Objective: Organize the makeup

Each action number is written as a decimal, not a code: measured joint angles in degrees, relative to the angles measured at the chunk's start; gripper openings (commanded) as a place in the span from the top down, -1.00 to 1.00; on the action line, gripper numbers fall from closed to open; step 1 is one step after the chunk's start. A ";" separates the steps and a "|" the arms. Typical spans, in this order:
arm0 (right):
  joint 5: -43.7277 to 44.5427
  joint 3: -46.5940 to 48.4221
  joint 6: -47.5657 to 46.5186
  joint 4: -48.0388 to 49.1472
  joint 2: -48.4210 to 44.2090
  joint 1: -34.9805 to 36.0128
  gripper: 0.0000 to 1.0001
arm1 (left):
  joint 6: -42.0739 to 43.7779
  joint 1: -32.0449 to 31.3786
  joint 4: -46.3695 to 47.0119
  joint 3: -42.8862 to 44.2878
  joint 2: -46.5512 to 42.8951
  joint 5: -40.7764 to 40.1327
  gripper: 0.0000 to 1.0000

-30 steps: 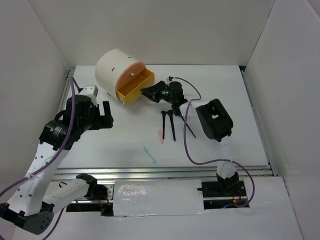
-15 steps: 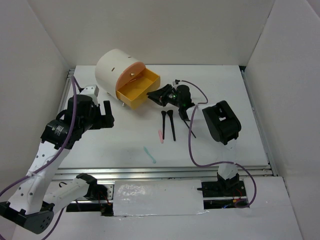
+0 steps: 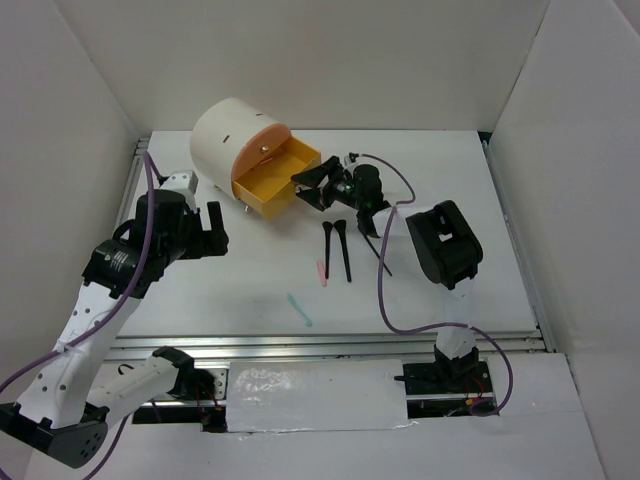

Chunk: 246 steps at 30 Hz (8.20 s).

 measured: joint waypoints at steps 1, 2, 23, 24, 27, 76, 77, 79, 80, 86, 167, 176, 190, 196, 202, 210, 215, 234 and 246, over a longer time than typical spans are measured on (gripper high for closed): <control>-0.09 0.35 -0.24 0.13 0.00 0.00 -0.73 | 0.00 0.00 0.00 0.00 0.00 -0.07 -0.99; -0.17 0.81 -0.24 0.17 0.00 0.00 -0.92 | -0.02 0.00 0.00 0.00 0.00 -0.20 -0.99; 12.85 -4.46 -21.64 -38.07 -31.15 -5.22 -1.00 | -6.12 -9.01 1.57 4.04 11.21 -3.67 -0.99; 15.82 -3.17 -23.98 -43.32 -33.18 -5.31 -0.98 | -7.17 -11.65 1.79 4.96 13.14 -4.35 -0.99; 22.23 -2.01 -30.14 -55.17 -37.75 -6.19 -0.95 | -9.40 -17.40 4.04 6.99 18.91 -5.11 -0.99; 16.55 -12.70 -37.70 -87.84 -82.75 -10.23 -0.65 | -19.15 -21.31 25.88 25.18 71.25 -2.27 1.00; 16.55 -12.70 -37.73 -87.84 -82.75 -10.19 -0.65 | -19.15 -21.33 25.38 25.55 71.28 -1.79 1.00; 16.57 -12.70 -37.90 -87.82 -82.75 -9.97 -0.65 | -19.10 -21.38 24.13 26.82 71.28 -1.11 1.00; 16.59 -12.70 -37.99 -87.84 -82.75 -9.94 -0.65 | -19.08 -21.38 23.78 27.61 71.28 -0.92 1.00; 17.33 -12.46 -38.53 -87.84 -82.77 -9.84 -0.65 | -18.78 -21.51 22.18 31.26 68.59 -0.70 1.00; 19.82 -7.52 -39.69 -87.71 -83.76 -5.55 -0.63 | -13.38 -27.61 20.02 34.05 75.65 -3.15 -0.11; 20.09 -7.43 -39.91 -87.69 -83.69 -4.72 -0.62 | -13.20 -27.54 20.31 33.62 76.28 -4.55 0.94; 20.87 -6.56 -40.83 -87.67 -82.62 -4.15 -0.62 | 8.68 -27.12 22.60 36.59 61.99 -4.04 1.00; 20.87 -6.56 -41.00 -87.67 -82.60 -3.48 -0.62 | 23.63 -20.20 28.44 41.79 52.06 -6.93 1.00; 20.90 -5.73 -41.35 -87.71 -82.07 -2.38 -0.62 | 32.30 -7.65 30.40 41.62 52.63 -7.39 1.00; 20.90 -4.63 -41.55 -87.67 -81.35 -1.55 -0.62 | 36.70 -5.42 28.13 38.86 54.73 -6.14 0.89; 20.81 -4.63 -41.53 -87.65 -80.74 -1.46 -0.62 | 36.54 -5.46 28.50 35.93 54.64 -4.50 0.46; 23.67 -6.67 -44.70 -84.80 -79.95 -1.44 -0.70 | 17.68 -9.84 23.67 51.12 51.82 -4.26 -0.99; 27.04 -11.04 -57.57 -78.16 -55.41 -5.27 -0.72 | -13.57 -29.29 12.72 35.19 46.93 -12.90 -0.99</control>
